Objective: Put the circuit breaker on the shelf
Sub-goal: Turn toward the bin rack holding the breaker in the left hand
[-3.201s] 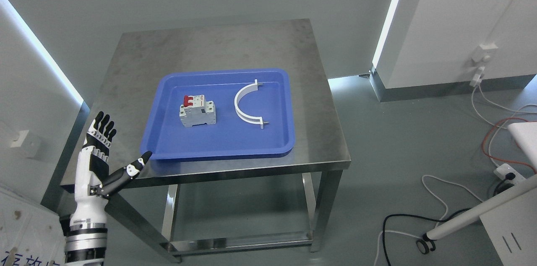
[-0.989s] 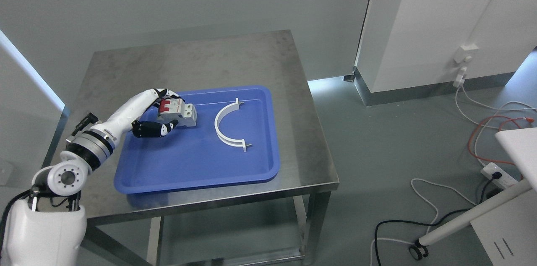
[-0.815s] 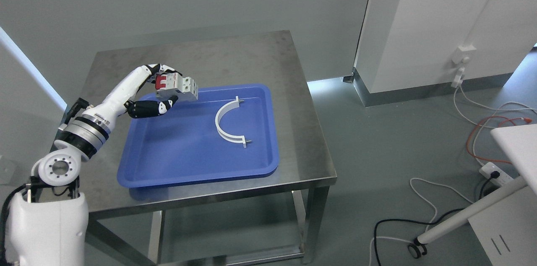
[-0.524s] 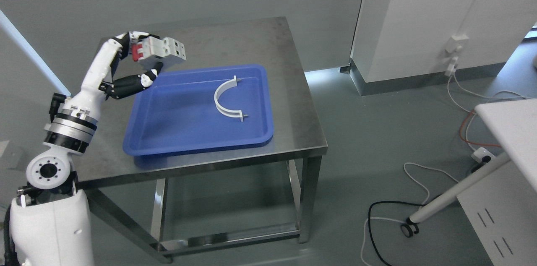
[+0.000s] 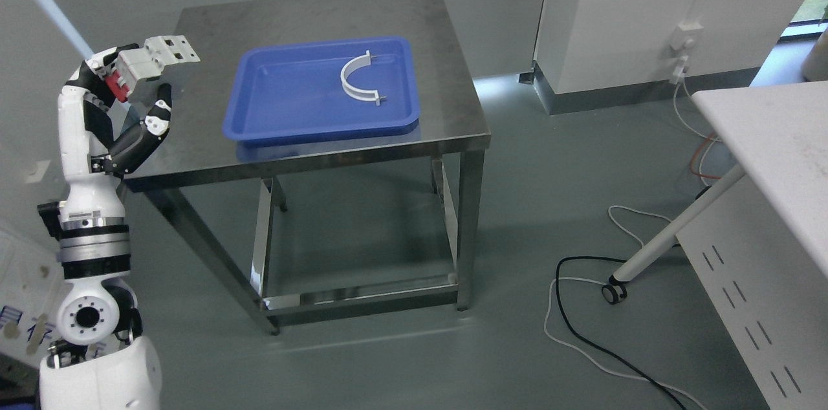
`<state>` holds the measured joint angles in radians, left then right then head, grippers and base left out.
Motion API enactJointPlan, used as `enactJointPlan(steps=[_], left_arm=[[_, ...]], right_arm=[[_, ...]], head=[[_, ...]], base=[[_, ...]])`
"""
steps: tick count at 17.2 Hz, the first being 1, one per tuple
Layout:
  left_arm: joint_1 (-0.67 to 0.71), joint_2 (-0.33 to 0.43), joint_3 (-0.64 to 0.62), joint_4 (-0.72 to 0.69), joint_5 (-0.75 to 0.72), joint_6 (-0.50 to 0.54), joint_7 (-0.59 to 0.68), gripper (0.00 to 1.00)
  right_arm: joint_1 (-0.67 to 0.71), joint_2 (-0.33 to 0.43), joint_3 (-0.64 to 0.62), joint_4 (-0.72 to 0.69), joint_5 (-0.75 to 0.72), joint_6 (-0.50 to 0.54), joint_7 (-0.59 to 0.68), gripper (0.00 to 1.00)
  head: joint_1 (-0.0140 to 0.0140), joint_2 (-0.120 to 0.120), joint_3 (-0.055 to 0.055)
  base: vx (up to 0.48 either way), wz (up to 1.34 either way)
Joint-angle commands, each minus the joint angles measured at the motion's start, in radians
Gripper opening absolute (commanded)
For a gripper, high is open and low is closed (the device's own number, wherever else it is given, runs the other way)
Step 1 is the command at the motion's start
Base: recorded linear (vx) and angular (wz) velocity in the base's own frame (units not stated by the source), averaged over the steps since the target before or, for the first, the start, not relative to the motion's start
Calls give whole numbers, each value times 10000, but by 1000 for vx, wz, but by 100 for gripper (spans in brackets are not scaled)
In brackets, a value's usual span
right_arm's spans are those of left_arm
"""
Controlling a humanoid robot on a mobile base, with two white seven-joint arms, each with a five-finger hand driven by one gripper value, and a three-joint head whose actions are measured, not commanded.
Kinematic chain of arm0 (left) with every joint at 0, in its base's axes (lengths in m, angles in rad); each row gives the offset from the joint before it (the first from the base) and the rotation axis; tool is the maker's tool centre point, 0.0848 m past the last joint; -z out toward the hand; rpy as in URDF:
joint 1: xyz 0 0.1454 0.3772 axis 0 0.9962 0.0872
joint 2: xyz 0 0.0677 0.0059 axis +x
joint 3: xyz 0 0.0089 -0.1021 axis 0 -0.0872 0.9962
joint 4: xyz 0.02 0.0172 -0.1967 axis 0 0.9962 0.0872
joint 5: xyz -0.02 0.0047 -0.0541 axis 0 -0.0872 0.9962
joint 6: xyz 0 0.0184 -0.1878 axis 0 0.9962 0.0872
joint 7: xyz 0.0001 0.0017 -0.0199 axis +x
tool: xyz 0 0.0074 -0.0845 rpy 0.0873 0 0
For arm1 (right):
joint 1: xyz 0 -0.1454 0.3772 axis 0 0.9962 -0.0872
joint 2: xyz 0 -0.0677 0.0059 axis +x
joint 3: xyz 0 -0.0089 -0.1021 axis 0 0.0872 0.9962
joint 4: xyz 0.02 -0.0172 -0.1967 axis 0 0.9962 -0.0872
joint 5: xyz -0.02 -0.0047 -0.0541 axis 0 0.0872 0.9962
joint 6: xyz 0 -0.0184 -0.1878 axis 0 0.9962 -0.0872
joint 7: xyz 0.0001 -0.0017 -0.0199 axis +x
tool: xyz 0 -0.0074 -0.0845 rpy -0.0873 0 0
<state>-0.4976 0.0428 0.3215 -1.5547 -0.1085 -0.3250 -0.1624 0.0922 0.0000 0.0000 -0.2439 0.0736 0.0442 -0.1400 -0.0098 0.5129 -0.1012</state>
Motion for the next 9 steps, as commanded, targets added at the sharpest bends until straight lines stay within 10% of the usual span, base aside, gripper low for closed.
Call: enactJointPlan(steps=[1, 9], left_arm=[[481, -254, 343, -514, 532, -64, -1314, 17], [450, -254, 299, -514, 777, -738, -3851, 16]], right_arm=[[-2, -175, 199, 0, -15, 356, 50, 100], [-2, -175, 199, 0, 0, 356, 50, 100]], head=[[0, 0, 0], [0, 0, 0]], base=[[-393, 286], [-441, 786]])
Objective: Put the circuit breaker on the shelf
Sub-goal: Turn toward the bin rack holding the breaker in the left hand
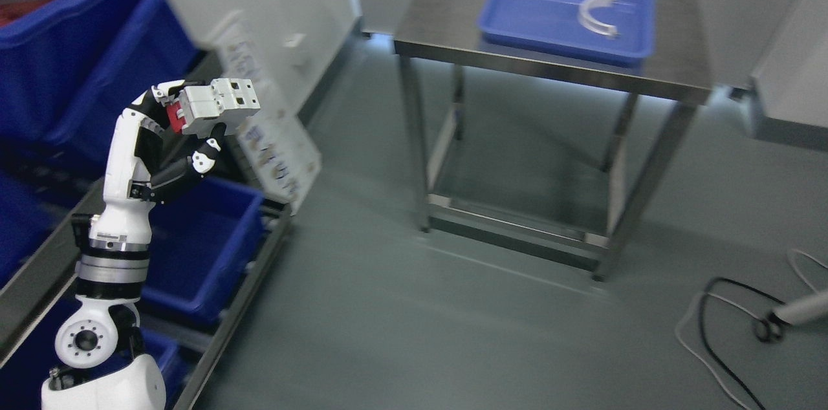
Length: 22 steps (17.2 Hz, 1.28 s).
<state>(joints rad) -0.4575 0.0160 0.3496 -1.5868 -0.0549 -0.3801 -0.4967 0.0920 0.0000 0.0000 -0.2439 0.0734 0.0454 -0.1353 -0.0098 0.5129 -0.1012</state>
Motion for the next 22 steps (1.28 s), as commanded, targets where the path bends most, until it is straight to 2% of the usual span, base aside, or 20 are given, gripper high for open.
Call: enactJointPlan(steps=[1, 4, 9, 13, 15, 19, 22], left_arm=[[34, 15, -90, -208, 364, -233, -570, 15], [-164, 15, -687, -392, 656, -249, -877, 15], [-731, 15, -980, -393, 672, -188, -878, 15], [-2003, 15, -1531, -26, 565, 378, -862, 15], [-3013, 15, -1685, 860, -167, 579, -923, 16], [-5069, 15, -1701, 3619, -1871, 564, -1200, 17], [-6756, 849, -1686, 6470, -3694, 534, -1154, 17]], right_arm=[[0, -175, 200, 0, 2, 329, -12, 100], [0, -175, 200, 0, 2, 344, -12, 100], [0, -175, 200, 0, 2, 344, 3, 100], [0, -175, 200, 0, 2, 344, -12, 100], [0, -175, 200, 0, 2, 344, -12, 100], [0, -175, 200, 0, 2, 344, -12, 100], [0, -175, 200, 0, -13, 344, 3, 100]], head=[[0, 0, 0], [0, 0, 0], [0, -2, 0], [0, -6, 0], [0, -6, 0], [0, -6, 0], [0, -6, 0]], base=[[-281, 1488], [-223, 1591], [-123, 1564], [-60, 1389], [-4, 989], [17, 154], [-14, -57]])
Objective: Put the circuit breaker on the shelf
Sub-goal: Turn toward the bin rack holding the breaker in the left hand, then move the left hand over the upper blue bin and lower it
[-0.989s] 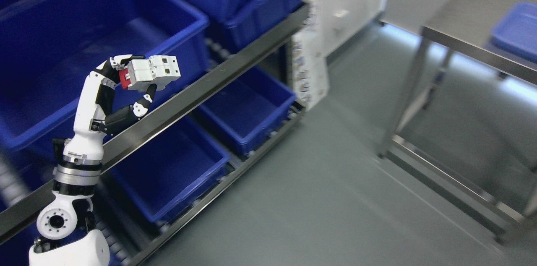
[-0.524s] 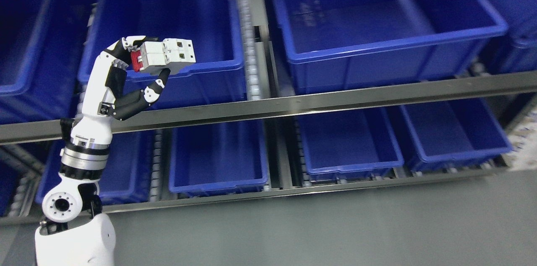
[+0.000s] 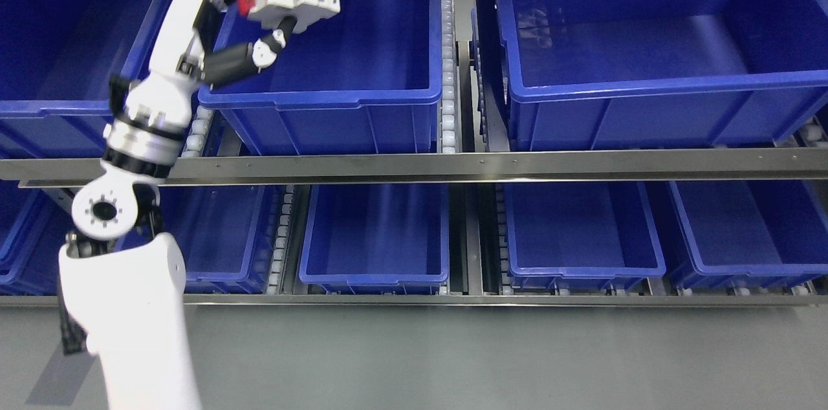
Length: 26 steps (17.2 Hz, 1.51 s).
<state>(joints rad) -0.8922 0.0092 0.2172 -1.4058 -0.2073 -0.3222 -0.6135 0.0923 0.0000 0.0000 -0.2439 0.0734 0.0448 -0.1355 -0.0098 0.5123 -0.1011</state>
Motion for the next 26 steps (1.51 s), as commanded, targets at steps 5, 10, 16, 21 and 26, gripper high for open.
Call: enactJointPlan(steps=[5, 10, 16, 21, 26], left_arm=[[-3824, 1380, -760, 7552, -3326, -45, 306, 17], [-3902, 1503, -1036, 7861, -3357, -15, 429, 17], [-4100, 1534, -1328, 7968, -3357, 199, 444, 17], [-4315, 1488, -1727, 7968, -3357, 460, 643, 17], [-4347, 1610, -1865, 8044, -3357, 614, 781, 17]], right_arm=[[-2, -175, 199, 0, 2, 350, -10, 100], [-2, -175, 199, 0, 2, 350, 5, 100], [-2, -175, 199, 0, 2, 350, -10, 100], [-2, -175, 199, 0, 2, 350, 5, 100], [-2, -175, 199, -1, 2, 350, -10, 100]], head=[[0, -1, 0], [0, -1, 0], [0, -1, 0], [0, -2, 0], [0, -2, 0]], base=[[-3, -32], [0, 0], [0, 0], [0, 0], [0, 0]])
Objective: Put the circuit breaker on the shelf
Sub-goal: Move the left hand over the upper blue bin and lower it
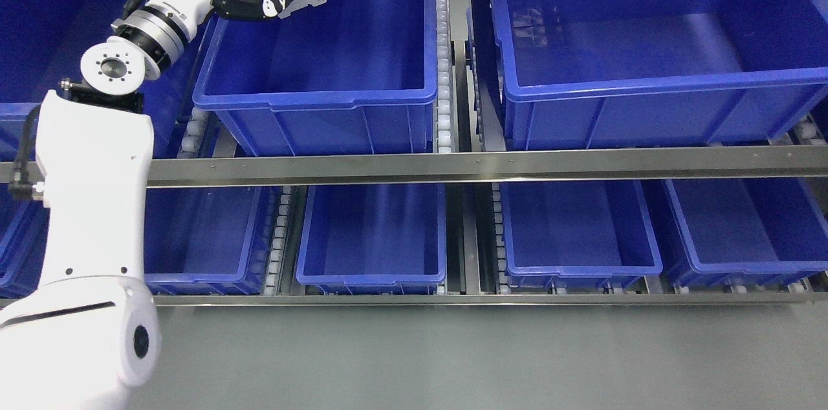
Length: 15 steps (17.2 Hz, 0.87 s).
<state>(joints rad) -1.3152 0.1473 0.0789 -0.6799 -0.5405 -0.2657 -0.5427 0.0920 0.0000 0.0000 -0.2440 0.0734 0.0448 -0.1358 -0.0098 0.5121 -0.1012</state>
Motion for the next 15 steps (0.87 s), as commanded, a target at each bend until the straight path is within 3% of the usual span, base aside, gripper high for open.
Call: enactJointPlan(steps=[1, 6, 15], left_arm=[[-132, 306, -512, 862, -25, 49, 210, 17], [-453, 352, -497, 1674, -10, 49, 870, 17], [-699, 290, -512, 2089, -10, 34, 917, 17]], right_arm=[[0, -175, 199, 1, 2, 350, 8, 100], [0, -175, 199, 1, 2, 350, 8, 100], [0, -175, 199, 1, -13, 350, -7, 100]], head=[[0, 0, 0], [0, 0, 0], [0, 0, 0]], base=[[0, 0], [0, 0], [15, -18]])
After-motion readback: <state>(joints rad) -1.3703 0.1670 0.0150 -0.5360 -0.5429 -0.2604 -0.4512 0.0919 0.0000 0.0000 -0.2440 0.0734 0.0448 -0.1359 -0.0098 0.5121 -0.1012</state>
